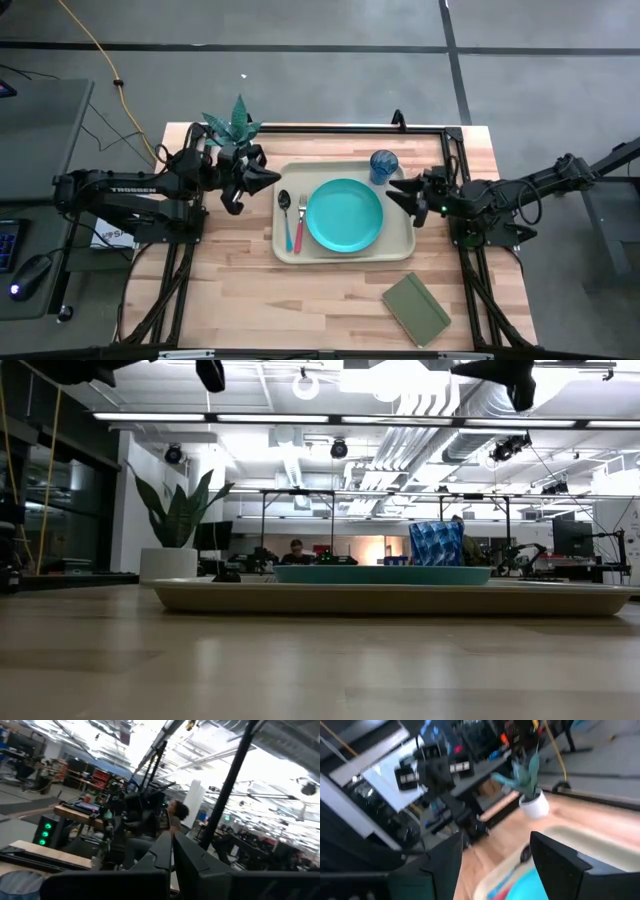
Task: Pick and place plate/cup/fork/spoon on tray
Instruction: Return to Home Position
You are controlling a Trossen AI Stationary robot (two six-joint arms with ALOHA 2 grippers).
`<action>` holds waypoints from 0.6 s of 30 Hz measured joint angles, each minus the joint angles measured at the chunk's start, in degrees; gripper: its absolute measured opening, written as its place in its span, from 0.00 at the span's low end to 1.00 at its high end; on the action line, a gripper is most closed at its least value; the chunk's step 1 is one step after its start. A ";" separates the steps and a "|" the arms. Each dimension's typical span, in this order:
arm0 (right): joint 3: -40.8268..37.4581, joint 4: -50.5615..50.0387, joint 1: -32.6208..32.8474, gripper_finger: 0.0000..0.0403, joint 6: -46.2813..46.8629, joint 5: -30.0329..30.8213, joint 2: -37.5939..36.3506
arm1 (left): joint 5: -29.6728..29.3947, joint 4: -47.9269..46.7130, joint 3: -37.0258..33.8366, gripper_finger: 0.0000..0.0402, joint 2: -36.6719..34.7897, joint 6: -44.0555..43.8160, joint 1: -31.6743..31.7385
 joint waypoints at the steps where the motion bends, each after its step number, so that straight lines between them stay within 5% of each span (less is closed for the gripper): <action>1: 0.00 1.43 0.00 0.56 -1.09 0.77 -0.01 | 0.47 0.03 0.00 0.00 0.00 0.00 0.00; 7: 0.00 10.87 0.00 0.56 -5.18 4.34 -0.04 | 4.27 0.01 0.00 0.00 0.00 0.02 -0.02; 18: 0.00 9.31 0.00 0.56 2.98 2.06 0.16 | 3.35 -1.14 0.00 0.00 -0.05 0.75 -3.12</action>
